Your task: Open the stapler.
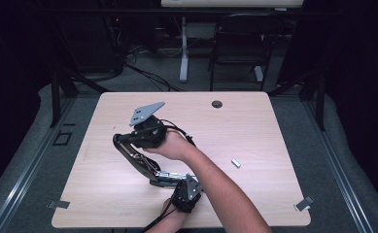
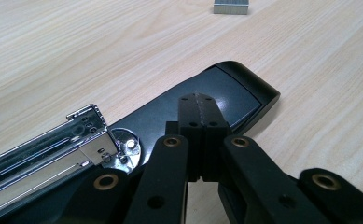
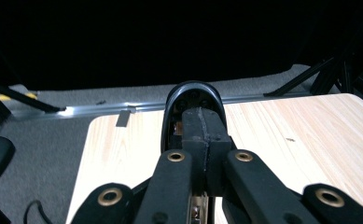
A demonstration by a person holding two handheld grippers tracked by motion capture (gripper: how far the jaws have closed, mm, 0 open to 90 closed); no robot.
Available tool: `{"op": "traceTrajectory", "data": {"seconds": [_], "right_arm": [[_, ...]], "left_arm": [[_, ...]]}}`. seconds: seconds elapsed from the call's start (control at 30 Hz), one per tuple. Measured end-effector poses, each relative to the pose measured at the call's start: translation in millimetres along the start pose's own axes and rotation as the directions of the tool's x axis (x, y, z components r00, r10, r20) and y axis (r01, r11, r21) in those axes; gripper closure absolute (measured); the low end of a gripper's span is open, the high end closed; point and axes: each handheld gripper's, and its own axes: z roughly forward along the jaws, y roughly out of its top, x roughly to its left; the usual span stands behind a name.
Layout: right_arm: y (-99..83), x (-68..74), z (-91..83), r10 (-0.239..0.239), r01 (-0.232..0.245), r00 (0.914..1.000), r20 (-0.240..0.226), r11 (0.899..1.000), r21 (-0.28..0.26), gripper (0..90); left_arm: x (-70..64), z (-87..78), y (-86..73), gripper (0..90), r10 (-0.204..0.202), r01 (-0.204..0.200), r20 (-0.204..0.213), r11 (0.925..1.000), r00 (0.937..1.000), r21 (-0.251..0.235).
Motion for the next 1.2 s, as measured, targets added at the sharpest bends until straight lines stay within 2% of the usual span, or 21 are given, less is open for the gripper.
{"op": "traceTrajectory", "data": {"seconds": [0.17, 0.3, 0.33, 0.4, 0.57, 0.8, 1.03, 1.2], "right_arm": [[5.6, 0.7, 24.7, -0.022, 0.022, 0.9997, -0.009, 0.997, 0.073, 90.0], [3.6, 5.6, 42.0, -0.053, 0.055, 0.9984, -0.021, 0.987, 0.151, 90.0], [3.5, 6.1, 44.3, -0.058, 0.059, 0.9983, -0.009, 0.985, 0.159, 90.0], [3.6, 4.4, 44.2, -0.039, 0.041, 0.9991, -0.016, 0.989, 0.145, 90.0], [4.5, 6.7, 41.3, -0.050, 0.052, 0.9986, -0.017, 0.988, 0.143, 90.0], [5.5, 5.7, 23.2, -0.048, 0.046, 0.9988, 0.008, 0.991, 0.125, 90.0], [-4.7, 2.4, -14.8, -0.024, 0.018, 0.9971, 0.073, 0.996, 0.083, 90.0], [-18.5, -0.1, -45.5, 0.013, -0.017, 0.9931, 0.117, 0.999, 0.039, 89.3]], "left_arm": [[2.6, -0.6, -0.3, 90.0, -0.003, 0.003, 0.008, 1.0000, 1.0000, 0.000], [1.9, -1.2, -0.6, 90.0, -0.010, 0.010, 0.011, 0.9999, 0.9999, 0.006], [2.5, -1.3, -0.5, 90.0, -0.003, 0.003, 0.013, 1.0000, 0.9999, 0.008], [2.4, -1.2, -0.5, 90.0, -0.008, 0.008, 0.013, 0.9999, 0.9999, 0.006], [2.2, -1.0, -0.5, 90.0, -0.006, 0.006, 0.012, 1.0000, 0.9999, 0.004], [3.0, -0.8, -0.4, 90.0, -0.007, 0.007, 0.013, 1.0000, 0.9999, -0.002], [3.0, -0.8, -0.8, 90.0, -0.011, 0.011, 0.011, 0.9999, 0.9999, -0.004], [2.5, 0.1, -1.2, 90.0, -0.018, 0.018, 0.004, 0.9998, 0.9998, -0.013]]}}
